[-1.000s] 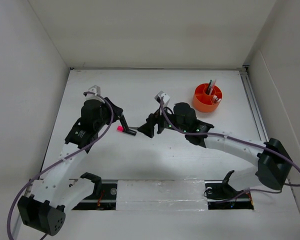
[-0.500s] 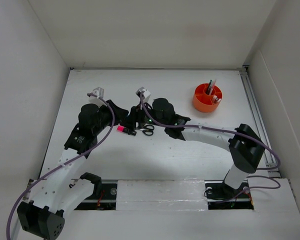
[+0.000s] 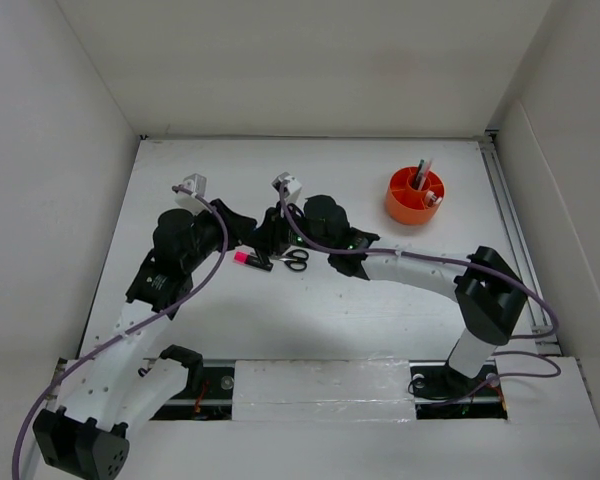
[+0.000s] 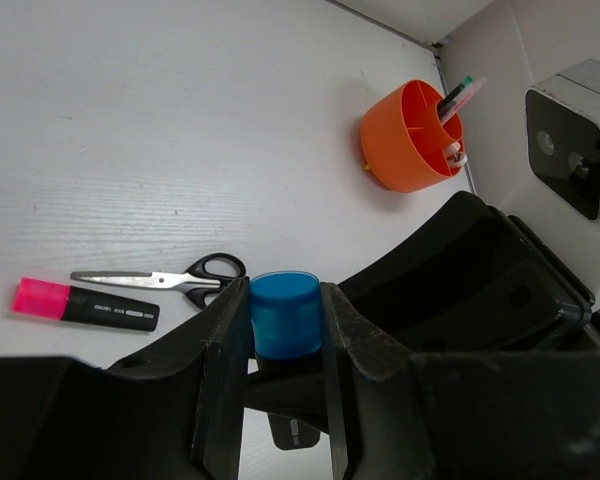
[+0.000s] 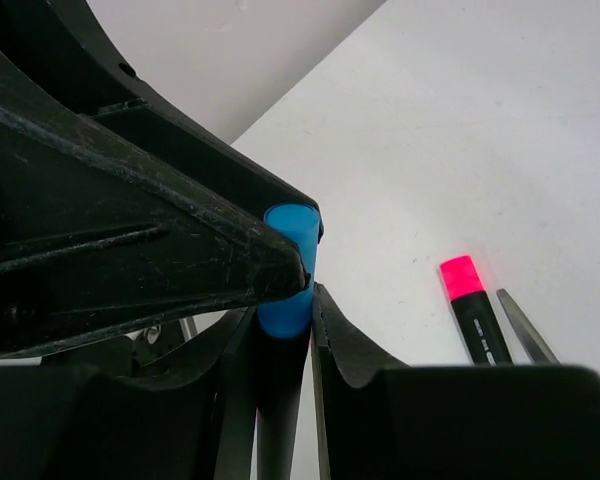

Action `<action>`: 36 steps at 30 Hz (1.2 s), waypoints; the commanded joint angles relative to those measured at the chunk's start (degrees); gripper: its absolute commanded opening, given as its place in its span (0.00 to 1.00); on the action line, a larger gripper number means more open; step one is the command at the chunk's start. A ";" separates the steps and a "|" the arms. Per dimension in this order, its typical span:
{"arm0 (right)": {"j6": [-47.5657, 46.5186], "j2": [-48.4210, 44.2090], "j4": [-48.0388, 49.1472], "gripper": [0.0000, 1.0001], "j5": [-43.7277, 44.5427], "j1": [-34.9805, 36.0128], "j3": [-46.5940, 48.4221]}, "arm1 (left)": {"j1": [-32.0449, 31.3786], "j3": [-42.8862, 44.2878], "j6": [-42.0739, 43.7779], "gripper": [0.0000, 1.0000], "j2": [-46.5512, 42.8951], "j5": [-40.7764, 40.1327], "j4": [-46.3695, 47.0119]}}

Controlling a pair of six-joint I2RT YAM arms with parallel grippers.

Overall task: Sort the stationery into containers
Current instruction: Place the pen in the storage box.

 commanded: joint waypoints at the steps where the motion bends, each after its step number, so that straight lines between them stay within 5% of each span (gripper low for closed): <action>1: -2.08 -0.94 3.18 0.00 0.53 0.49 2.33 | -0.14 1.42 0.34 0.14 -2.46 2.14 1.02; 5: -3.93 -3.04 2.56 0.00 1.85 -0.73 -0.22 | -0.14 3.97 0.34 0.67 -4.14 -2.50 -1.53; 6: -4.54 -3.05 2.56 0.00 1.85 -1.87 -1.35 | -0.14 4.76 0.34 0.99 -4.92 -3.56 -2.31; 13: -7.26 -9.64 -0.86 0.00 7.64 -11.26 -5.49 | -0.14 15.22 2.62 1.00 -3.79 -20.07 -17.16; 18: -12.18 -13.68 -6.13 0.00 18.88 -18.13 -4.80 | -0.14 14.10 4.02 1.00 -2.56 -31.60 -23.67; 27: -19.21 -11.41 -9.30 0.00 33.31 -30.08 0.04 | -0.14 9.51 5.25 1.00 -7.04 -32.23 -21.13; 36: -25.54 -10.27 3.60 0.00 27.69 -39.49 -2.51 | -0.14 8.99 7.02 1.00 -4.84 -24.58 -19.64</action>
